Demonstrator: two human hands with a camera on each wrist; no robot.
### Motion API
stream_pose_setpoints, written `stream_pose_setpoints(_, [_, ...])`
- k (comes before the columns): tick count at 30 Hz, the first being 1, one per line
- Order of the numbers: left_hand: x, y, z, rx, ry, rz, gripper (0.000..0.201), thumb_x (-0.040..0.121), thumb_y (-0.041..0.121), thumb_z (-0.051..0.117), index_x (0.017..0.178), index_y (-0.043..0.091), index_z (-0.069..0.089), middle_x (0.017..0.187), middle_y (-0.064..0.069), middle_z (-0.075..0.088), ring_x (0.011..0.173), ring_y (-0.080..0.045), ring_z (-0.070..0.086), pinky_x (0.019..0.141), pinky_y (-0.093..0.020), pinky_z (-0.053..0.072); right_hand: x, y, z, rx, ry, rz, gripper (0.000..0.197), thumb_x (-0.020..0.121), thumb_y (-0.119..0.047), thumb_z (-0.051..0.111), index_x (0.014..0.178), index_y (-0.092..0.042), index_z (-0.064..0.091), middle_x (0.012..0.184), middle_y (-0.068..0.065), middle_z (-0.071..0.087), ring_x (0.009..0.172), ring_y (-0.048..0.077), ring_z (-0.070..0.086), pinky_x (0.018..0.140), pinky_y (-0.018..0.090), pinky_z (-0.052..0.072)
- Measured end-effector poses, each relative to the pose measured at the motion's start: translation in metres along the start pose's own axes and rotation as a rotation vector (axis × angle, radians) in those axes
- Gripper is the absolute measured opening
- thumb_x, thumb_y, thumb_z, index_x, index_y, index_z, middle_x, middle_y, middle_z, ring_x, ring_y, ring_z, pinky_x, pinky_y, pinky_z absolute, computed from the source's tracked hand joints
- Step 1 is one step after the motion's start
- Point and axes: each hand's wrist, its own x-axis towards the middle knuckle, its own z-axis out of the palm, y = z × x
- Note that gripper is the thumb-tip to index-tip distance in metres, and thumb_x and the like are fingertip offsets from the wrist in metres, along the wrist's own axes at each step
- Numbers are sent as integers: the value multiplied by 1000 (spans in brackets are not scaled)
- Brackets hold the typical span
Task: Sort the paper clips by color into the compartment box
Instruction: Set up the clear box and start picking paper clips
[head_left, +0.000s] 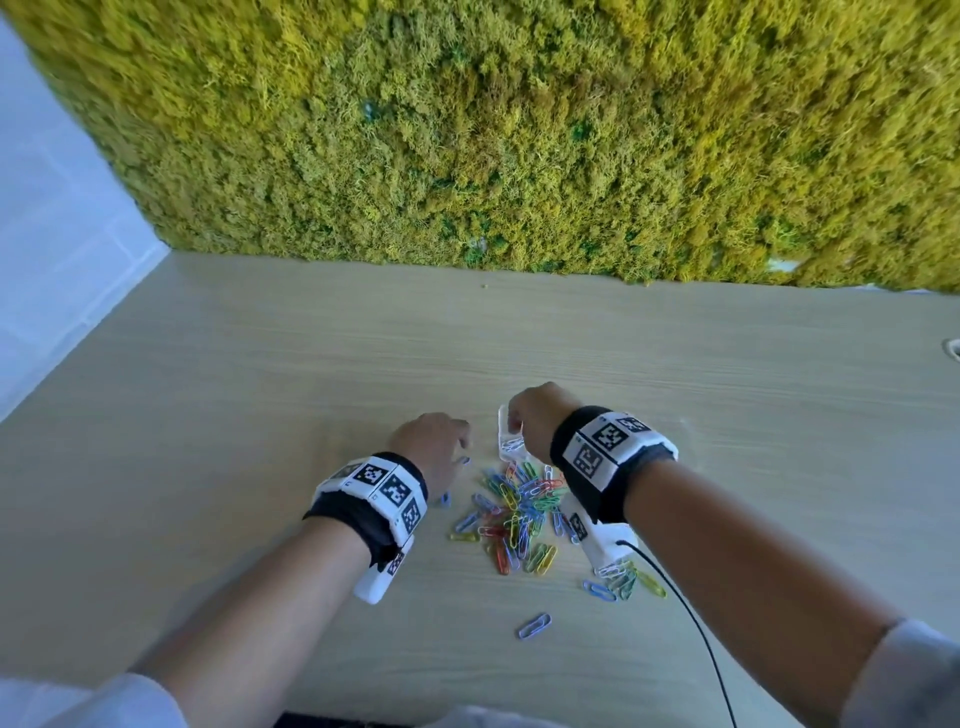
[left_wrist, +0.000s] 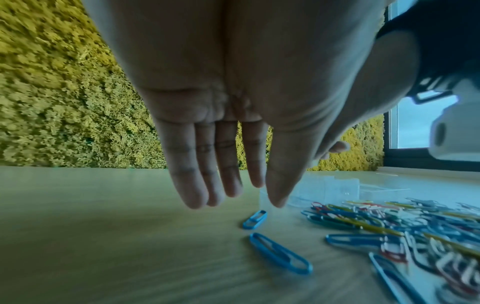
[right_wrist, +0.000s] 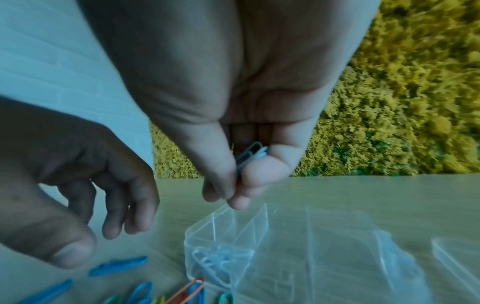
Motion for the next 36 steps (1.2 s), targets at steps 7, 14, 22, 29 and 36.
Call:
stream_pose_setpoints(7, [-1, 8, 6, 1, -28, 45, 27, 92, 22, 53, 119, 21, 55, 123, -2, 51, 114, -21, 51, 96, -32, 41, 9, -3, 8, -75, 46, -89, 36, 92, 0, 48, 122, -15, 59, 123, 9, 61, 107, 26, 61, 85, 30, 50])
stream_pose_setpoints(14, [-3, 19, 14, -45, 30, 100, 20, 92, 24, 51, 110, 22, 59, 109, 1, 58, 98, -17, 55, 87, -30, 43, 8, 17, 13, 50, 142, -108, 41, 89, 5, 43, 115, -19, 63, 115, 0, 65, 104, 17, 61, 85, 24, 49])
stream_pose_setpoints(22, [-2, 39, 19, -41, 134, 158, 19, 89, 23, 51, 103, 25, 63, 93, 6, 67, 84, -18, 63, 70, -27, 49, -26, 44, 37, -25, 30, -19, 34, 95, -14, 41, 114, -25, 67, 120, -2, 65, 102, 16, 64, 88, 26, 54])
stream_pose_setpoints(29, [7, 42, 20, 88, 207, 78, 23, 91, 30, 47, 108, 18, 56, 81, 0, 65, 65, -21, 54, 57, -26, 39, -20, 46, 57, -87, -16, 24, 40, 94, -8, 42, 127, -26, 58, 110, 4, 67, 89, 19, 68, 72, 27, 58])
stream_pose_setpoints(36, [6, 40, 24, 84, 191, 69, 36, 90, 28, 46, 125, 20, 44, 67, 3, 51, 60, -21, 53, 54, -27, 44, -21, 51, 59, -28, 19, 62, 38, 94, -9, 45, 124, -29, 58, 113, 3, 66, 92, 21, 67, 72, 30, 59])
